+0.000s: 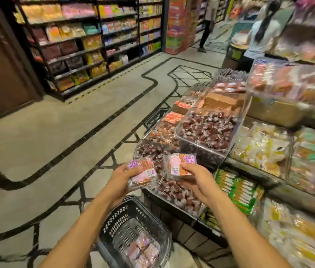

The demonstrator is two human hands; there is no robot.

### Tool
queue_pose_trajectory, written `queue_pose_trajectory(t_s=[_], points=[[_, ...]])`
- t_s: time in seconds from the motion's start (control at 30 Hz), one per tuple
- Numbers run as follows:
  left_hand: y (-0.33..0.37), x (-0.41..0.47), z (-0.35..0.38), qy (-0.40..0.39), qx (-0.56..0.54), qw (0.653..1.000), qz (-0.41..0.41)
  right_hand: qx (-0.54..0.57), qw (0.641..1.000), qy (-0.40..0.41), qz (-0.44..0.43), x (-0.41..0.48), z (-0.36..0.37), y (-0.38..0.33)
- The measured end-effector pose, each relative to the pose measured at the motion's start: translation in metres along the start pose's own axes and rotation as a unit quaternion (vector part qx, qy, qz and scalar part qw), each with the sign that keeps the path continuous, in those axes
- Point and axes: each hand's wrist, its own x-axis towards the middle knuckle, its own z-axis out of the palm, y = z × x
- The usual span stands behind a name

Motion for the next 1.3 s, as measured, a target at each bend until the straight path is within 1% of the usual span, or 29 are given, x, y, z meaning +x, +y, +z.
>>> queue_pose_trajectory(t_s=[0.13, 0.23, 0.37, 0.47, 0.67, 0.8, 0.87, 1.0, 1.07, 1.3], points=[[0.003, -0.006, 0.07, -0.079, 0.044, 0.996, -0.016, 0.057, 0.997, 0.043, -0.02, -0.042, -0.057, -0.021], [0.003, -0.008, 0.123, -0.12, 0.065, 0.99, -0.019, 0.084, 0.993, 0.072, -0.042, -0.069, -0.103, -0.035], [-0.007, -0.016, 0.202, -0.153, 0.09, 0.984, -0.019, 0.13, 0.983, 0.116, -0.057, -0.1, -0.178, -0.045], [-0.019, -0.02, 0.263, -0.184, 0.105, 0.977, -0.016, 0.155, 0.977, 0.133, -0.065, -0.125, -0.239, -0.05], [-0.053, -0.025, 0.374, -0.237, 0.098, 0.966, -0.027, 0.172, 0.964, 0.181, -0.088, -0.168, -0.347, -0.055], [-0.078, -0.033, 0.438, -0.283, 0.12, 0.951, -0.042, 0.186, 0.955, 0.209, -0.097, -0.199, -0.408, -0.054], [-0.086, -0.034, 0.469, -0.299, 0.127, 0.944, -0.051, 0.195, 0.948, 0.229, -0.103, -0.213, -0.434, -0.057], [-0.104, -0.017, 0.523, -0.337, 0.172, 0.925, -0.036, 0.221, 0.928, 0.277, -0.113, -0.231, -0.482, -0.062], [-0.113, -0.001, 0.548, -0.333, 0.204, 0.92, -0.034, 0.223, 0.922, 0.293, -0.119, -0.235, -0.505, -0.064], [-0.141, 0.052, 0.633, -0.38, 0.238, 0.892, -0.054, 0.237, 0.904, 0.339, -0.106, -0.223, -0.566, -0.079]])
